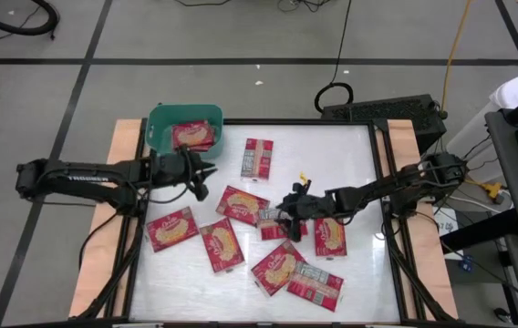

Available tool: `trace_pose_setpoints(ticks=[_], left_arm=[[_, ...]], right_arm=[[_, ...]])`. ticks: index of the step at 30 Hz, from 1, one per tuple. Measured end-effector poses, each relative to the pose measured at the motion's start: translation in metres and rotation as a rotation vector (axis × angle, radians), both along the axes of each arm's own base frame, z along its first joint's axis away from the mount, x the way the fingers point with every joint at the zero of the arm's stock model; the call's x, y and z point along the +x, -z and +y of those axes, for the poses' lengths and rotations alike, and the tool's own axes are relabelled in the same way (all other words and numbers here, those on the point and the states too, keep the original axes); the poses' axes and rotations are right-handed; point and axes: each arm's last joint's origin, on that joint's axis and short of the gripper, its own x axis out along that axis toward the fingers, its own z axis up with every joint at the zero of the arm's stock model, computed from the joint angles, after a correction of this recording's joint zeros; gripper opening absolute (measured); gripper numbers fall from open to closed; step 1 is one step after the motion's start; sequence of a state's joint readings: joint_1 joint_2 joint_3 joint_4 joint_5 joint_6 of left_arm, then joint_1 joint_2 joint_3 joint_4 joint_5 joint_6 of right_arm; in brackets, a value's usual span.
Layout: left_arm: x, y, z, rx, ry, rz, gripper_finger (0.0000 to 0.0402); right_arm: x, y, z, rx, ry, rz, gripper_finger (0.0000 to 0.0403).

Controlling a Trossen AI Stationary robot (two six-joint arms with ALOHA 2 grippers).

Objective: Sort popcorn bags into baskets
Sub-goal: Stack the red popcorn bag on the red popcorn bags in the green bin

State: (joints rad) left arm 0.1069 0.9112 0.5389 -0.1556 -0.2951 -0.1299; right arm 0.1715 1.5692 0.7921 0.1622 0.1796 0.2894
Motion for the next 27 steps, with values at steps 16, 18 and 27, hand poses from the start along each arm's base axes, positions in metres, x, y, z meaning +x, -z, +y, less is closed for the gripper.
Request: trace_pose_setpoints(ticks=[16,18,27], left_arm=[[-0.002,0.033,-0.051,-0.096,0.044,-0.141,0.0076],[-0.001,0.034,-0.055,-0.090,0.039,-0.147,0.0076],[0.014,0.040,-0.063,-0.070,0.060,-0.184,0.0076]], right_arm=[[-0.056,-0.004,0.045,0.018,-0.143,0.352,0.0232],[-0.065,-0.011,0.042,0.032,-0.111,0.380,0.0232],[-0.083,-0.025,-0.004,0.015,0.000,0.455,0.0249]])
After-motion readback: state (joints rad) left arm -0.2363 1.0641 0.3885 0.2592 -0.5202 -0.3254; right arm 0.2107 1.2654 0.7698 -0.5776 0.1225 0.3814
